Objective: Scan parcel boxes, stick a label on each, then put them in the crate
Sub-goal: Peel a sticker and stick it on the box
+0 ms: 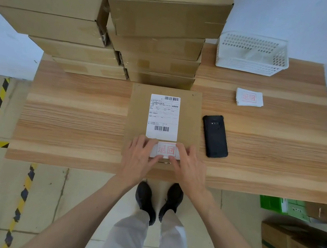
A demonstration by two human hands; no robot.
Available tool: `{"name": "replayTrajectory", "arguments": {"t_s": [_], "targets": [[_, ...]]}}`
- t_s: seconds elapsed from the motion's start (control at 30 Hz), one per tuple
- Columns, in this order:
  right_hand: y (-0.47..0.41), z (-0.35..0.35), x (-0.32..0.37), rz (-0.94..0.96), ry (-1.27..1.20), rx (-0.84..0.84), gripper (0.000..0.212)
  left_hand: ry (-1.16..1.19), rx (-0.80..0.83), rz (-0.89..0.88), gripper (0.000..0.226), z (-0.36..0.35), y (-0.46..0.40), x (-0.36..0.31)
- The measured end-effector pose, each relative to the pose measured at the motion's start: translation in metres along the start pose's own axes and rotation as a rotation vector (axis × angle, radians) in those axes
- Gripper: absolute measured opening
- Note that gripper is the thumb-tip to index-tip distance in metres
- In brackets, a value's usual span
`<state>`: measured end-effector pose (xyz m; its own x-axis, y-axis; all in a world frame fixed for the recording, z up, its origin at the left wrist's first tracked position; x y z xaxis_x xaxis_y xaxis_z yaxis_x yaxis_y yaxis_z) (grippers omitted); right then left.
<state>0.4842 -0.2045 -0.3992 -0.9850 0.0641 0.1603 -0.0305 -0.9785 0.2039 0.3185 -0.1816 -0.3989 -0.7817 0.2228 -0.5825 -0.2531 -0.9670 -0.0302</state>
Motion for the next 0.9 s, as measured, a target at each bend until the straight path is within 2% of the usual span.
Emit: {"name": "replayTrajectory", "arguments": {"t_s": [0.23, 0.4, 0.6, 0.77, 0.9], "targets": [[0.002, 0.001, -0.027, -0.077, -0.084, 0.019, 0.039, 0.137, 0.038, 0.111, 0.038, 0.013, 0.006, 0.031], [0.001, 0.003, -0.031, -0.107, -0.124, 0.016, 0.044, 0.163, 0.047, 0.164, 0.047, 0.02, 0.005, 0.037], [-0.017, 0.017, -0.053, -0.248, -0.272, -0.08, 0.058, 0.372, -0.115, 0.497, 0.064, 0.04, -0.001, 0.077], [-0.04, -0.006, -0.071, -0.454, -0.696, 0.116, 0.069, 0.735, -0.088, 0.742, 0.075, 0.025, -0.008, 0.103], [-0.046, -0.026, -0.062, -0.477, -0.997, 0.236, 0.062, 0.962, -0.011, 0.807, 0.047, 0.013, -0.011, 0.096]]}}
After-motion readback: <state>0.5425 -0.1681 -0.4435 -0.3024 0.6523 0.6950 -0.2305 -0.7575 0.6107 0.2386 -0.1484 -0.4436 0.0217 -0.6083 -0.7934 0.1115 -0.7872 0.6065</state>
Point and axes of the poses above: each hand's wrist, its own y-axis away from the middle knuckle, its own z-axis out of the back of the hand, x = y × z, the point moved 8 cm from there along -y, towards the middle knuckle, and after that the axes turned 9 degrees about y, right-handed, at the moved point
